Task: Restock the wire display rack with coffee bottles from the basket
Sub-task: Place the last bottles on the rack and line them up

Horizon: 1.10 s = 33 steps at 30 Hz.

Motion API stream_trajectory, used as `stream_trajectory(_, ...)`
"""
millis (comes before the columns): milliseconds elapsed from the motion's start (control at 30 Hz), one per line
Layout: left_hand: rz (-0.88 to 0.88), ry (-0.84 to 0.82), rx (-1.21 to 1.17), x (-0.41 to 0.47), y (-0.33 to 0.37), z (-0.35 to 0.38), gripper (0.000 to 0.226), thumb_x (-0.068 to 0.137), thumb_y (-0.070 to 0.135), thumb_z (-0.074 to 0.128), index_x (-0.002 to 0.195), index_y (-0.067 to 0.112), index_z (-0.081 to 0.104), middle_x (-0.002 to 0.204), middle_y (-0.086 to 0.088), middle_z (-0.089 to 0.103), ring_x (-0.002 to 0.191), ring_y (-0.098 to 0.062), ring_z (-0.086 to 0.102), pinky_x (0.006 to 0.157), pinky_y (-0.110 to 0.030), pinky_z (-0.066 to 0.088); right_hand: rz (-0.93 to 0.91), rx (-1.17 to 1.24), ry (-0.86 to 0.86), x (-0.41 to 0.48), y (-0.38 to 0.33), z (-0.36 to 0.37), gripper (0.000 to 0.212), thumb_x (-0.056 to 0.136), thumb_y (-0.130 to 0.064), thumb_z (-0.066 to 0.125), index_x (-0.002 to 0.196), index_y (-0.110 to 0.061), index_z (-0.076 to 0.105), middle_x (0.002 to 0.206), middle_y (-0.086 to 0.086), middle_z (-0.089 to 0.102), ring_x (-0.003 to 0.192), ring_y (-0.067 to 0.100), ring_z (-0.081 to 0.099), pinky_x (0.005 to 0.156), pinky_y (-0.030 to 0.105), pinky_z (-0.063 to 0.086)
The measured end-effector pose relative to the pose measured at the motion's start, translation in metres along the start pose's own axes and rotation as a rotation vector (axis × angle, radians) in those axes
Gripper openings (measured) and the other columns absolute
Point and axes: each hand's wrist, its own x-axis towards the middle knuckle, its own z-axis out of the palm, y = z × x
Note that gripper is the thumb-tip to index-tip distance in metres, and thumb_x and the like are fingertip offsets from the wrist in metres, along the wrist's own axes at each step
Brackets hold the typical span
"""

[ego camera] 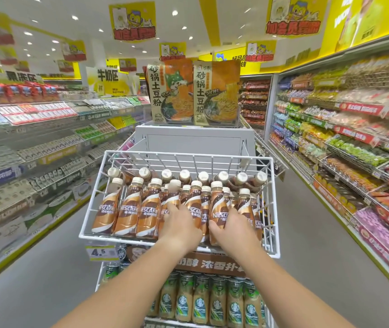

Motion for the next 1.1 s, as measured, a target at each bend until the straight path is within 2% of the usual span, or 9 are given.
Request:
stream_trajectory(67,0.050,0.026,0.129,0.000,-0.001,0.001,0.055,0.096,0.037,0.064,0.138,0.004,0.048,0.141,-0.016,0.042,0.129,-0.034,0.043,0.098,-0.041,0.047,-0.001,-0.004,0.010,-0.002,0.000,0.001,0.065,0.090,-0.058,0.053,0.130,-0.007,0.049,0.076,-0.010,0.049,0.063,0.005,0.051,0.045,0.023,0.034)
stream_trajectory(167,0.109,0.074,0.238,0.000,-0.005,0.005,0.061,0.098,0.046,0.060,0.140,0.005,0.047,0.140,-0.015,0.048,0.131,-0.032,0.039,0.104,-0.040,0.043,-0.003,-0.007,0.008,-0.007,-0.002,0.001,0.066,0.090,-0.063,0.053,0.125,-0.008,0.049,0.084,-0.003,0.057,0.070,0.014,0.056,0.047,0.023,0.034)
stream_trajectory(333,0.160,0.186,0.214,-0.001,-0.021,0.018,0.060,0.095,0.059,0.057,0.132,0.012,0.056,0.138,-0.008,0.043,0.127,-0.026,0.037,0.108,-0.038,0.037,0.009,-0.022,0.000,-0.011,-0.002,0.003,0.072,0.085,-0.076,0.049,0.120,-0.012,0.051,0.094,0.000,0.063,0.075,0.017,0.058,0.049,0.026,0.038)
stream_trajectory(400,0.182,0.228,0.210,-0.001,-0.028,0.024,0.061,0.093,0.062,0.057,0.132,0.015,0.055,0.140,-0.006,0.038,0.128,-0.025,0.034,0.108,-0.040,0.033,-0.005,-0.014,0.012,-0.012,0.001,0.006,0.075,0.084,-0.078,0.042,0.123,-0.015,0.051,0.099,-0.001,0.064,0.081,0.018,0.059,0.059,0.032,0.048)
stream_trajectory(533,0.246,0.228,0.247,-0.001,-0.040,0.035,0.069,0.098,0.060,0.048,0.147,0.012,0.040,0.151,-0.007,0.031,0.136,-0.027,0.028,0.110,-0.043,0.029,-0.045,0.044,-0.009,-0.017,0.005,0.012,0.075,0.087,-0.063,0.036,0.145,-0.015,0.038,0.116,0.003,0.067,0.095,0.021,0.064,0.084,0.041,0.054)
stream_trajectory(633,0.291,0.208,0.279,-0.001,-0.049,0.041,0.070,0.103,0.057,0.033,0.154,0.010,0.028,0.159,-0.008,0.023,0.139,-0.027,0.026,0.111,-0.045,0.028,-0.080,0.060,-0.003,-0.017,0.008,0.012,0.073,0.091,-0.058,0.038,0.149,-0.014,0.034,0.130,0.007,0.063,0.111,0.026,0.062,0.097,0.048,0.050)
stream_trajectory(800,0.296,0.211,0.426,-0.002,-0.058,0.045,0.078,0.103,0.059,0.016,0.161,0.007,0.007,0.169,-0.011,0.010,0.147,-0.030,0.021,0.112,-0.049,0.026,-0.091,0.053,-0.039,-0.019,0.008,0.014,0.074,0.093,-0.059,0.038,0.151,-0.015,0.029,0.131,0.006,0.061,0.114,0.029,0.060,0.093,0.047,0.052)
stream_trajectory(933,0.320,0.177,0.431,0.000,-0.064,0.040,0.083,0.099,0.064,0.007,0.161,0.012,-0.006,0.170,-0.011,0.001,0.153,-0.031,0.010,0.119,-0.053,0.017,-0.078,-0.019,-0.069,-0.018,0.008,0.008,0.074,0.092,-0.063,0.035,0.151,-0.017,0.029,0.138,0.005,0.057,0.118,0.029,0.058,0.092,0.045,0.052)
stream_trajectory(1100,0.333,0.183,0.464,-0.008,-0.074,0.009,0.085,0.093,0.071,-0.002,0.160,0.020,-0.016,0.171,-0.010,-0.005,0.156,-0.033,-0.005,0.123,-0.061,0.007,-0.173,-0.151,0.001,-0.030,0.003,-0.011,0.073,0.096,-0.060,0.035,0.152,-0.014,0.026,0.144,0.007,0.046,0.124,0.024,0.050,0.096,0.041,0.046)
